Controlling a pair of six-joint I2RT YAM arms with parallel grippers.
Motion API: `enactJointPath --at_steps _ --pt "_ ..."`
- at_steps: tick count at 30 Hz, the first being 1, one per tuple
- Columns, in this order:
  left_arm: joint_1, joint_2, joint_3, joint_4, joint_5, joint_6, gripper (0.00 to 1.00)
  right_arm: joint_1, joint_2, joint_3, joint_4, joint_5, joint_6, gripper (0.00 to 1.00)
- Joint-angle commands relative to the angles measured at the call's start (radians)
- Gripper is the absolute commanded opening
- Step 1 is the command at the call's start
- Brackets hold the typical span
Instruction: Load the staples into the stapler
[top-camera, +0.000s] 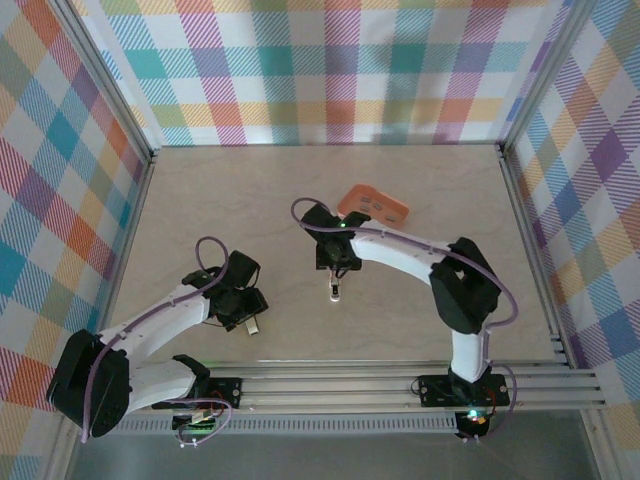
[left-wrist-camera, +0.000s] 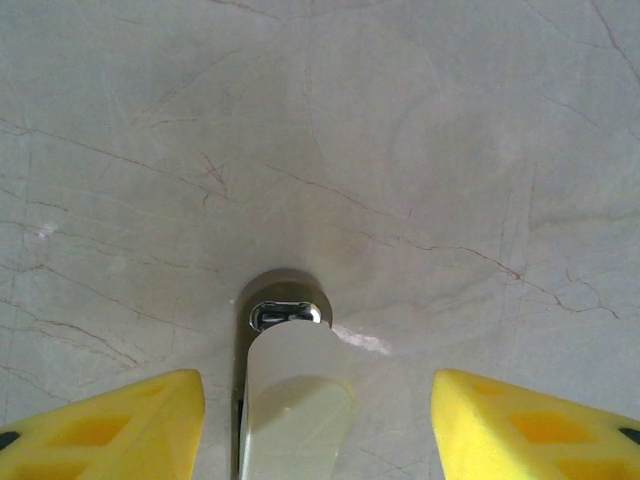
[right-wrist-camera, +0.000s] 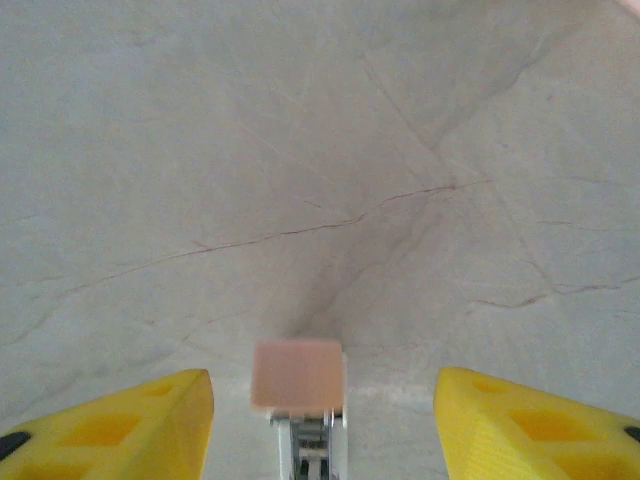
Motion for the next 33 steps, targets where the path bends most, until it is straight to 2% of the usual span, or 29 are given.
enactJointPath --at_steps 1,5,13,18,21,25,31,33 --pt "0.007 0.015 -0.003 -0.016 0.007 0.010 0.59 0.008 -0.101 -0.023 0.011 0.049 -0.027 0.61" --pt "0.007 0.035 0.007 -0.029 0.011 0.024 0.52 0.010 -0.132 -0.027 0.001 0.053 -0.024 0.60" --pt "0.008 0.030 0.031 -0.076 -0.015 0.047 0.23 0.017 -0.197 -0.077 0.044 0.055 -0.013 0.60" --pt "0.007 -0.037 0.067 -0.087 -0.010 0.096 0.16 0.017 -0.299 -0.160 0.180 0.038 -0.085 0.60" --pt "0.006 -0.098 0.098 -0.047 -0.010 0.172 0.10 0.016 -0.358 -0.206 0.239 0.041 -0.143 0.61" --pt "0.007 -0.166 0.134 0.057 0.040 0.362 0.05 0.007 -0.405 -0.232 0.287 -0.025 -0.257 0.63" --pt "0.006 -0.225 0.177 0.233 0.225 0.721 0.04 -0.031 -0.424 -0.220 0.332 -0.357 -0.324 0.65" --pt "0.006 -0.235 0.185 0.279 0.287 0.833 0.01 -0.040 -0.424 -0.206 0.328 -0.433 -0.328 0.65"
